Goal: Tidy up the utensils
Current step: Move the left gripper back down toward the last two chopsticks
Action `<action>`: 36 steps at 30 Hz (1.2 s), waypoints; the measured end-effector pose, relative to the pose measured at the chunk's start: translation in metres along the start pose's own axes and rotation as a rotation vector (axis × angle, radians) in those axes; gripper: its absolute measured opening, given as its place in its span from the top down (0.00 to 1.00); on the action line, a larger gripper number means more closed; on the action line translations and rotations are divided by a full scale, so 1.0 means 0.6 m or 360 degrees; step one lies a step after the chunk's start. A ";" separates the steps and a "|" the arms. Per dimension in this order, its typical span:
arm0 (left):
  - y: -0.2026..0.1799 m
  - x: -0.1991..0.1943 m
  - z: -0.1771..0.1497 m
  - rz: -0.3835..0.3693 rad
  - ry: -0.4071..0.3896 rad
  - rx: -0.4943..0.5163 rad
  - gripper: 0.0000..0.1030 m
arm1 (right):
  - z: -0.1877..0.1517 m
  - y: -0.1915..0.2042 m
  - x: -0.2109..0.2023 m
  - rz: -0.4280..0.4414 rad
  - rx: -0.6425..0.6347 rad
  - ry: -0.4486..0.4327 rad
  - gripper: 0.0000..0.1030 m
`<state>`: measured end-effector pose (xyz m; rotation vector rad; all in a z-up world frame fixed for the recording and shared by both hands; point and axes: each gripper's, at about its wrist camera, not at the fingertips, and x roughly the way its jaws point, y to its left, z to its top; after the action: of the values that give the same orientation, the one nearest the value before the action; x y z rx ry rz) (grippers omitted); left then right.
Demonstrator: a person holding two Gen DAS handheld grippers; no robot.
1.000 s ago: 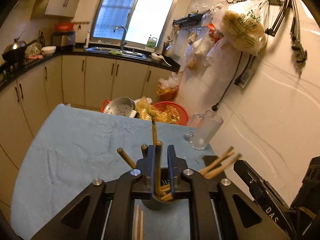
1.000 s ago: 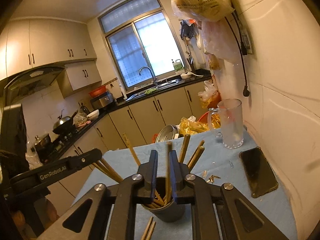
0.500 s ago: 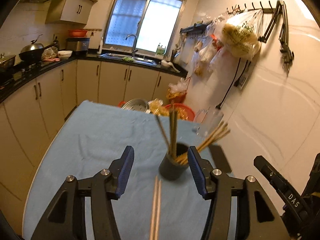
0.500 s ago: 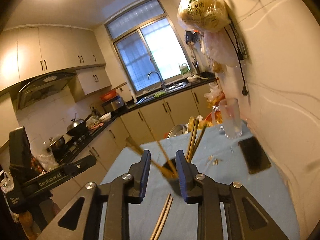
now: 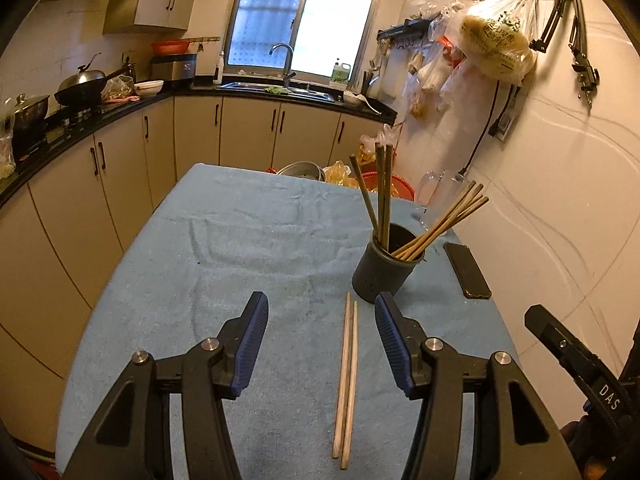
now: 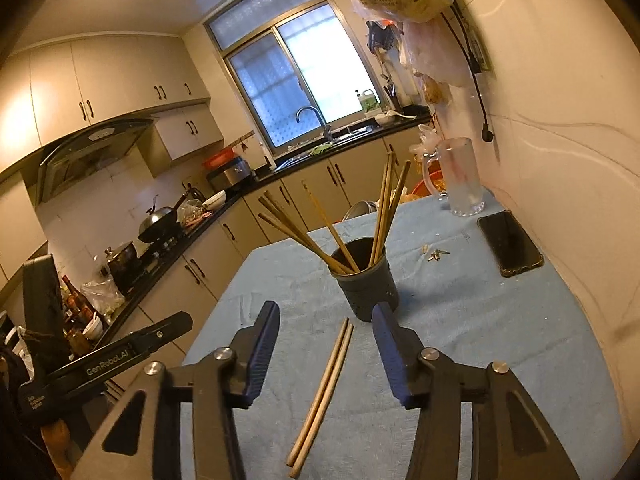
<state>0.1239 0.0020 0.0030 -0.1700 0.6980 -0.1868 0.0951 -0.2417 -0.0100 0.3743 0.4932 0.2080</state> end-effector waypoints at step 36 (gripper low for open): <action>-0.021 0.292 -0.017 -0.0189 0.0667 0.0144 0.57 | -0.013 -0.102 0.143 -0.0086 0.0203 0.0285 0.60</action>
<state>0.2475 -0.0508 -0.1105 -0.0856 1.0950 -0.3734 0.1713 -0.2707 -0.0768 0.4687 0.6941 0.1588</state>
